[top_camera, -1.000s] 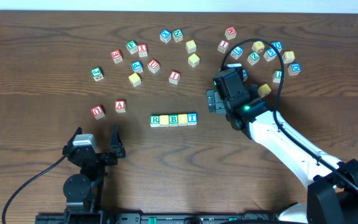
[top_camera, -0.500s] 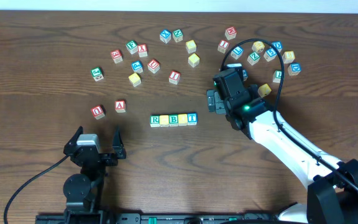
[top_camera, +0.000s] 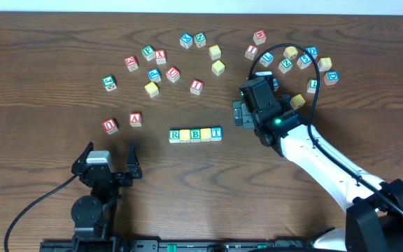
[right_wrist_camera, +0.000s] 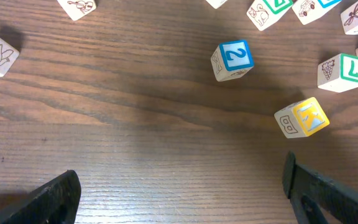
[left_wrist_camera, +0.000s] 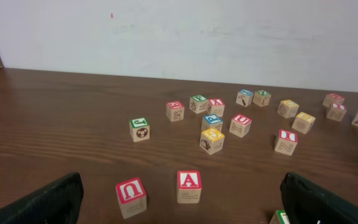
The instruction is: Spell out ROBOT
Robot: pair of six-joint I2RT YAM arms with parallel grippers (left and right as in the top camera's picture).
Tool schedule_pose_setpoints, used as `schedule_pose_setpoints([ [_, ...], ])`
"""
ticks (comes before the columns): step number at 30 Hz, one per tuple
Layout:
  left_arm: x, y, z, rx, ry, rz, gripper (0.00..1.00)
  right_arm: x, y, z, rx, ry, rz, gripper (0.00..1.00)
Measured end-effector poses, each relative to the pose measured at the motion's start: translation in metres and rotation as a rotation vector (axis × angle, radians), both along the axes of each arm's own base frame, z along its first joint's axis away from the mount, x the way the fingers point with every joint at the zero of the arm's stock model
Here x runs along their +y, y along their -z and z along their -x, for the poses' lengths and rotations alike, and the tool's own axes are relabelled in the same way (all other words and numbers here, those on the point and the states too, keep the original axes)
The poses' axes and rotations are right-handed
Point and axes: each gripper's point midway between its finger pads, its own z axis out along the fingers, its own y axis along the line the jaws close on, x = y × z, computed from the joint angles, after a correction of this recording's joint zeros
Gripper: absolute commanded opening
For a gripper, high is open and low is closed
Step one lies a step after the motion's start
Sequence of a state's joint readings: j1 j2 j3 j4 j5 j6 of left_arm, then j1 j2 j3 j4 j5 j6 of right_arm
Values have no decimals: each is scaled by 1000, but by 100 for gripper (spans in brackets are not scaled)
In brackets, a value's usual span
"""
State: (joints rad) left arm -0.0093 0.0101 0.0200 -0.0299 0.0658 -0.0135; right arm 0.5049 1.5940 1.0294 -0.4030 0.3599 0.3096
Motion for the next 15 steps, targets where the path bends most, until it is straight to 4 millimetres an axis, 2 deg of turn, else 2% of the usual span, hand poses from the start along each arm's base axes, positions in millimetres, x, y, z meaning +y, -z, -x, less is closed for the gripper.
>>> schedule_pose_setpoints([
  [15,0,0,0,0,0,0,100,-1,-2,1,-2,1,0,99],
])
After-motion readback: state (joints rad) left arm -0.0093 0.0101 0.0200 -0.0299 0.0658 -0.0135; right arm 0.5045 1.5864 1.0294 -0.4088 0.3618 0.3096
